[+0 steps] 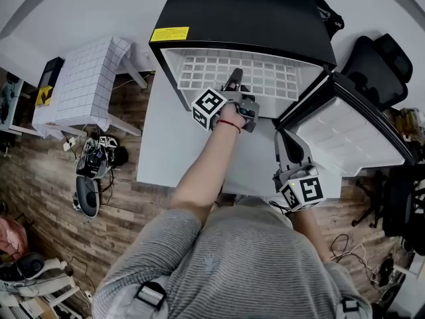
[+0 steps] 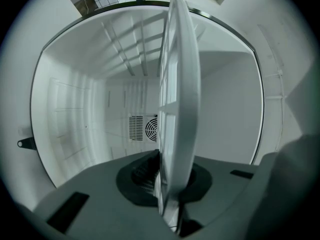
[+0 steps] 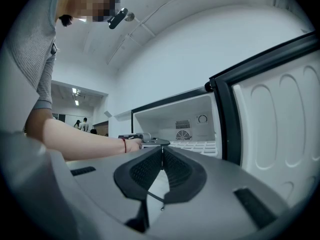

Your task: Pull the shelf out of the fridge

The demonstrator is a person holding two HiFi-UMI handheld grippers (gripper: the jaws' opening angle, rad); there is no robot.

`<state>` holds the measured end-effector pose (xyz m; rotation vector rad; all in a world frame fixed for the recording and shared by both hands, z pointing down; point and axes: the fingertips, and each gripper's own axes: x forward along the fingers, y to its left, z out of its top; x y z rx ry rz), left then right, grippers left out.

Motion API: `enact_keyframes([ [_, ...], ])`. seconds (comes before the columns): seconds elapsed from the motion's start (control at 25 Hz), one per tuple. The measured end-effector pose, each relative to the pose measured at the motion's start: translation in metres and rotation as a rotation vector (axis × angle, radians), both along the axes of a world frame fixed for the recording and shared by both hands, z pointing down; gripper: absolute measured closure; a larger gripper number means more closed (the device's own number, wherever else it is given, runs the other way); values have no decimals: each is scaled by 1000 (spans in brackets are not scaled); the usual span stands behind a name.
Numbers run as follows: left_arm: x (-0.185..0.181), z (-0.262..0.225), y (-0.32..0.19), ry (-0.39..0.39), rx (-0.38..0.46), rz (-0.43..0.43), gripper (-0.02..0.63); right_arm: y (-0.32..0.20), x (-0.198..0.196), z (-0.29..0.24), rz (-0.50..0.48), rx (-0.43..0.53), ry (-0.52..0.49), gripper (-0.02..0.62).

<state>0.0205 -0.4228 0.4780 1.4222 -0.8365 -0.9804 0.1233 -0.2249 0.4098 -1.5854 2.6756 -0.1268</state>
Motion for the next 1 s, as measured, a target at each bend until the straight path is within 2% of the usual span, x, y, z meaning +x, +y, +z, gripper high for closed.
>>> enact_keyframes([
  [1.0, -2, 0, 30, 6, 11, 20, 569, 11, 2, -5, 23, 22, 4, 581],
])
